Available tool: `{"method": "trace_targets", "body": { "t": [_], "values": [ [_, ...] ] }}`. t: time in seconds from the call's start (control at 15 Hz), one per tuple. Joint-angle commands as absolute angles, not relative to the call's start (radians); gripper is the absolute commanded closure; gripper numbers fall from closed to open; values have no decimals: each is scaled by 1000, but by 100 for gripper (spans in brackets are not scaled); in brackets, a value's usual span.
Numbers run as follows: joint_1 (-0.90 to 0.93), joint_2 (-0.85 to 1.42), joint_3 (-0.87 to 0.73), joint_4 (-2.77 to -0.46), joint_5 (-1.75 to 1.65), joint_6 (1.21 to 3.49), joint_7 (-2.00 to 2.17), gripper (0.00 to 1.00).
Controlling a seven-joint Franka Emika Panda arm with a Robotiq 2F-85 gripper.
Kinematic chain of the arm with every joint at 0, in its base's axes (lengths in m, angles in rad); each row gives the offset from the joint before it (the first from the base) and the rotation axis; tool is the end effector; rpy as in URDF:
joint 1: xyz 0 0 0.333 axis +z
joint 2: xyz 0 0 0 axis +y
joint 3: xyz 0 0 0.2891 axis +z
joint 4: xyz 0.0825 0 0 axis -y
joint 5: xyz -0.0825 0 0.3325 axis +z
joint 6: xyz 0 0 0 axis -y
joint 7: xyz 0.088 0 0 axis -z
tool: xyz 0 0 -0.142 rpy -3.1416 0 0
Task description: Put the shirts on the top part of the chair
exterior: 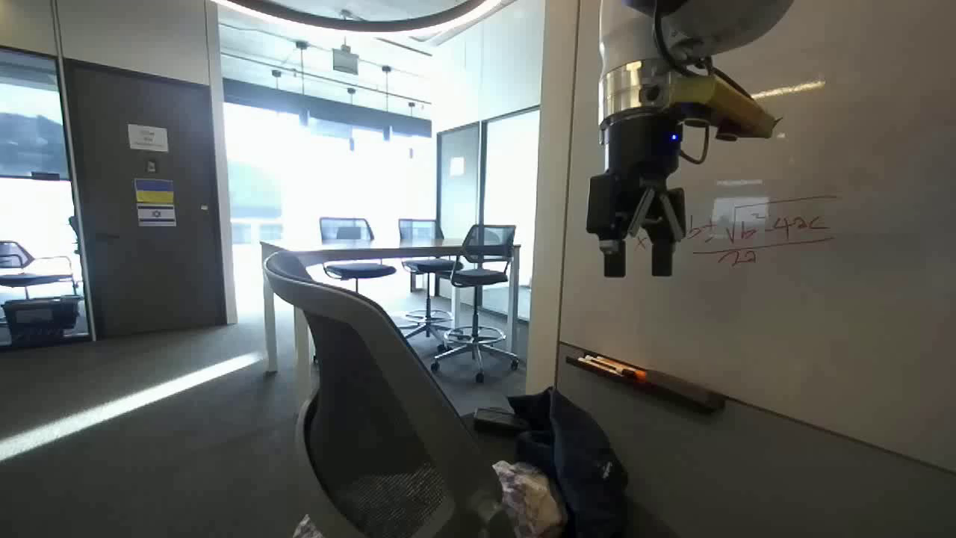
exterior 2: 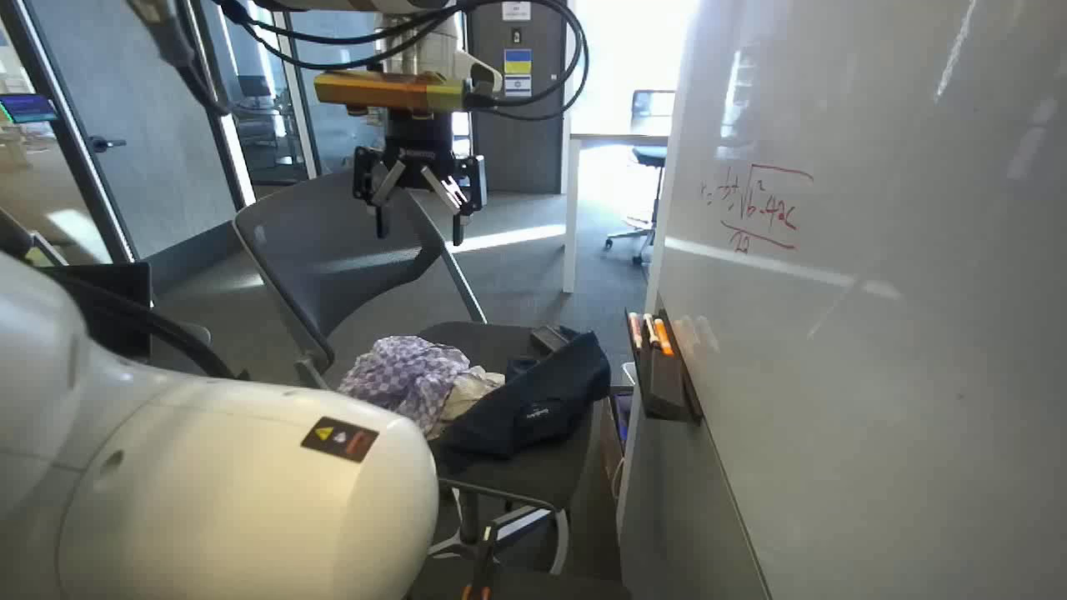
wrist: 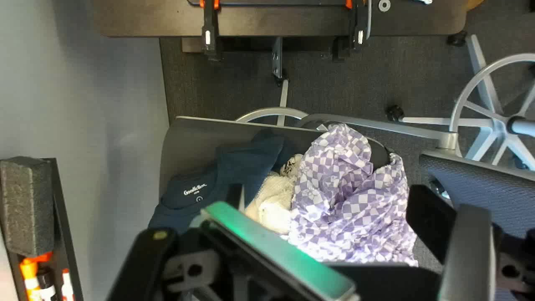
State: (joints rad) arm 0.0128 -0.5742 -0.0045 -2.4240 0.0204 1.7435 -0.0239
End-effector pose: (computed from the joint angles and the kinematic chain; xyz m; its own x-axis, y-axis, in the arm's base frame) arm 0.3270 0.0052 0.4578 0.9940 0.0296 -0.1056 0.0272 -0.9993 -0.0246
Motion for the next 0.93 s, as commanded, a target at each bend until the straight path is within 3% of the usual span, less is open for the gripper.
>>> {"method": "trace_targets", "body": {
  "t": [0.0, 0.4, 0.87],
  "values": [
    [12, -574, -3, -2419, 21, 1742, -24, 0],
    [14, -550, 0, -2417, 25, 1774, -19, 0],
    [-9, -206, 30, -2452, 0, 2099, 123, 0]
  ]
}}
